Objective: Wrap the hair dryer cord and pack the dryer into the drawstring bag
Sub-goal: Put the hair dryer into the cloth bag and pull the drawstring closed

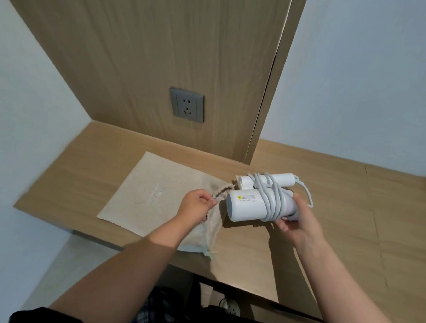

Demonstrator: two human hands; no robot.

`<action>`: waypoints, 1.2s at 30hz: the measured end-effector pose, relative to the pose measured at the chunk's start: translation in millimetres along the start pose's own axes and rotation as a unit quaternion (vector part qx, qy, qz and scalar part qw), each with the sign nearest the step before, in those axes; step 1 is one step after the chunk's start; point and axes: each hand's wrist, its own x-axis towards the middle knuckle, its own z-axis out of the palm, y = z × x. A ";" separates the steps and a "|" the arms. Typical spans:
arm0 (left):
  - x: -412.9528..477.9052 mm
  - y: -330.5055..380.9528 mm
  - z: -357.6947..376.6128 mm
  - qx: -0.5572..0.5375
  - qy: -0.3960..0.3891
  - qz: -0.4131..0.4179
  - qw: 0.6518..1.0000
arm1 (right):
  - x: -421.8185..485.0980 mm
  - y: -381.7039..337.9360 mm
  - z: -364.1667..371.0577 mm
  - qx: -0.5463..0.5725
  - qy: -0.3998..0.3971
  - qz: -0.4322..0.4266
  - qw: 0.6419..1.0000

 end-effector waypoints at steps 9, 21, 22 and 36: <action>-7.5 17.0 11.2 -0.070 -0.011 -0.033 0.997 | -4.9 19.3 -19.3 0.087 -0.047 0.085 0.991; -20.6 16.2 4.7 -0.035 -0.051 0.034 0.998 | -2.7 30.5 -33.4 0.019 -0.055 0.076 0.995; -22.5 14.2 6.4 -0.034 -0.053 0.035 0.997 | -1.5 31.5 -34.2 0.024 -0.047 0.067 0.996; -28.8 38.1 29.4 -0.006 0.017 0.064 0.998 | -7.2 58.0 -13.9 0.000 -0.040 -0.018 0.999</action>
